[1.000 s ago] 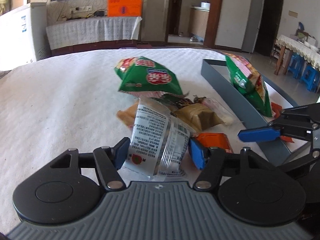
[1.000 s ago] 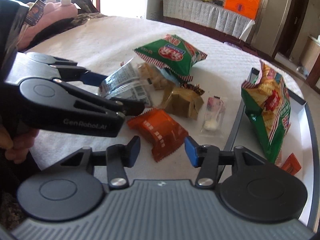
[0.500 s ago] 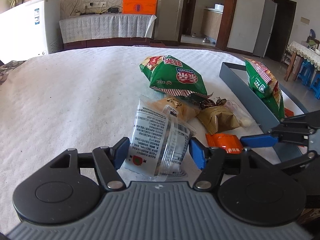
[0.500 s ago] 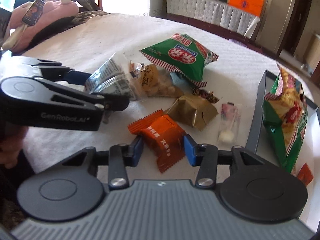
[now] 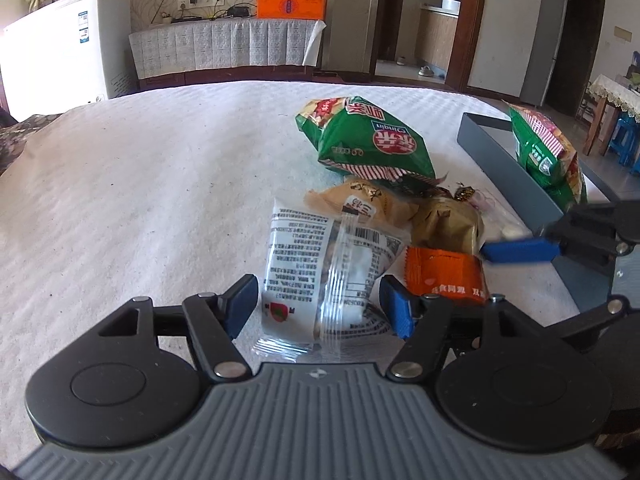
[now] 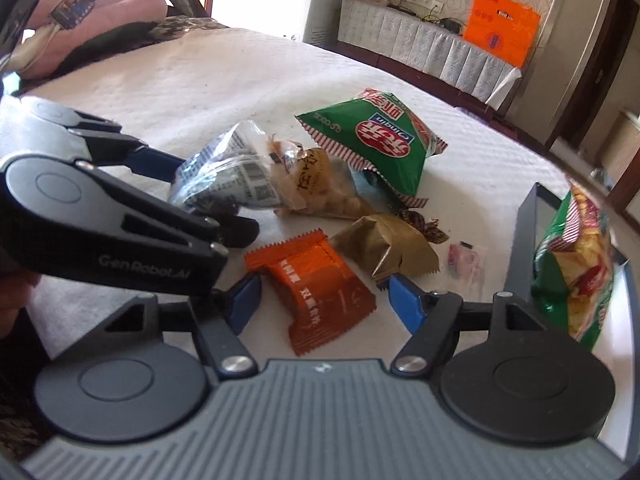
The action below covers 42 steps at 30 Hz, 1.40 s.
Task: Organize snacks
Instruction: 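Grasp the clear snack bag with left tool while right tool grasps the orange packet, then carry clear bag with left tool while right tool carries orange packet to the box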
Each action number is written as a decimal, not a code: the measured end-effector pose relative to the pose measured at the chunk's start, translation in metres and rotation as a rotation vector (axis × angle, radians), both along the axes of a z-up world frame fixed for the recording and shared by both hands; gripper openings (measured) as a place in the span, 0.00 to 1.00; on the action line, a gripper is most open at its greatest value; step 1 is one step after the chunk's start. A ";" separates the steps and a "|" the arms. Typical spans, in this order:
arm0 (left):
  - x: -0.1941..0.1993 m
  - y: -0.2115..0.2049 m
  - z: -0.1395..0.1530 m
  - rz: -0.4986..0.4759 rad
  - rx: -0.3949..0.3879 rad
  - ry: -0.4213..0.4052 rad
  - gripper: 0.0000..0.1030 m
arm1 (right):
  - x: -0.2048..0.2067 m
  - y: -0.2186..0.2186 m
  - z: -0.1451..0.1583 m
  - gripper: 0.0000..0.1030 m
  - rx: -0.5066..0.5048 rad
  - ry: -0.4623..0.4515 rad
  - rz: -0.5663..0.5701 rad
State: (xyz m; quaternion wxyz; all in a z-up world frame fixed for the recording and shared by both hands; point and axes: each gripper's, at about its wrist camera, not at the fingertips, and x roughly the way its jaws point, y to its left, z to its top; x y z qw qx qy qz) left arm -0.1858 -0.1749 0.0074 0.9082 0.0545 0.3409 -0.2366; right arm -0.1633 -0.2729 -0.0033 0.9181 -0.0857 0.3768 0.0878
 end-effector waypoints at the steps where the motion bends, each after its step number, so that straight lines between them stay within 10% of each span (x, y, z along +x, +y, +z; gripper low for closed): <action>1: 0.000 0.000 0.000 0.000 -0.002 -0.001 0.70 | 0.001 -0.002 0.000 0.51 0.038 0.019 -0.005; 8: -0.004 0.002 0.003 -0.017 0.002 -0.001 0.64 | -0.016 -0.007 0.003 0.37 0.102 0.071 0.005; 14: 0.000 0.004 0.001 0.013 -0.002 0.000 0.68 | -0.012 0.014 0.002 0.69 -0.094 -0.046 0.017; 23: 0.006 0.012 0.001 0.049 -0.009 0.001 0.76 | 0.012 0.023 -0.004 0.72 -0.056 -0.074 0.058; 29: 0.004 0.014 0.002 0.031 -0.025 0.009 0.72 | 0.012 0.014 0.000 0.39 0.066 0.009 0.043; 42: -0.012 0.020 0.019 0.051 -0.002 -0.081 0.57 | -0.020 -0.020 0.025 0.39 0.227 -0.046 -0.079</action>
